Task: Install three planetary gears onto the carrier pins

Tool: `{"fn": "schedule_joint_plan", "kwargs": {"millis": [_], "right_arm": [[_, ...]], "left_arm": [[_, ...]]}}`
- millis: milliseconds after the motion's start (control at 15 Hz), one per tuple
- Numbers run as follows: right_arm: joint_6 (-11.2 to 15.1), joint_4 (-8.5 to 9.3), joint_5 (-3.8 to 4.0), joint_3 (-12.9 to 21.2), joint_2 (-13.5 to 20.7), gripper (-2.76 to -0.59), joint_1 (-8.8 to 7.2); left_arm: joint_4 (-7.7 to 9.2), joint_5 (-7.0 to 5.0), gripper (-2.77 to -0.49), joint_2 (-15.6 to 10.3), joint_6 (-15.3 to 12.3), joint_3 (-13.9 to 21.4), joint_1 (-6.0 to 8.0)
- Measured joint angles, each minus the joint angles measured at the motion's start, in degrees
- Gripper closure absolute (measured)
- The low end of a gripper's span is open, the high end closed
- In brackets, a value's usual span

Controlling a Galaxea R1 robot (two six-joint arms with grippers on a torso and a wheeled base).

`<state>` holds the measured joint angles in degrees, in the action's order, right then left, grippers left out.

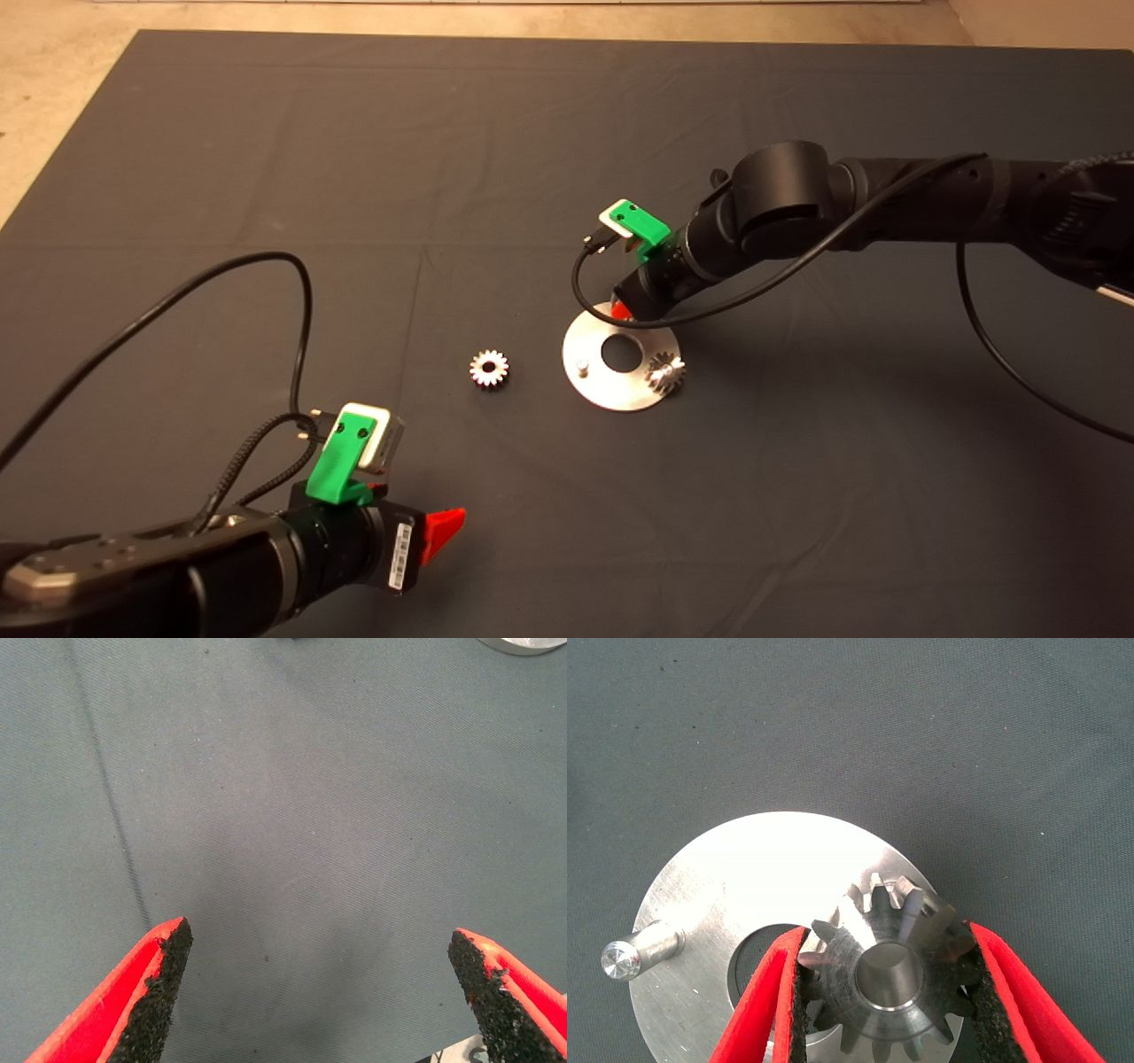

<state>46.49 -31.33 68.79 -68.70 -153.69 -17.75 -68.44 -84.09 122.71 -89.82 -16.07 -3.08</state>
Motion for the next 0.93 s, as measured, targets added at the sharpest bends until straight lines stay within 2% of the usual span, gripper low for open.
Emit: {"fn": "schedule_joint_plan", "kwargs": {"millis": [267,467,733,933], "right_arm": [[-1.3,0.27,-0.46,-0.5,0.0,-0.98,-0.02],[-1.4,0.33,-0.49,-0.8,0.0,-0.97,-0.05],[-1.5,0.33,-1.01,-0.9,-0.1,-1.0,-0.05],[-1.6,0.33,-1.07,-0.9,-0.1,-0.98,-0.05]], "left_arm": [[0.0,-0.02,-2.06,0.0,0.0,0.0,0.0],[0.0,0.0,-2.06,0.0,0.0,0.0,0.0],[0.0,0.0,-2.06,0.0,0.0,0.0,0.0],[0.0,0.0,-2.06,0.0,0.0,0.0,0.0]]}}
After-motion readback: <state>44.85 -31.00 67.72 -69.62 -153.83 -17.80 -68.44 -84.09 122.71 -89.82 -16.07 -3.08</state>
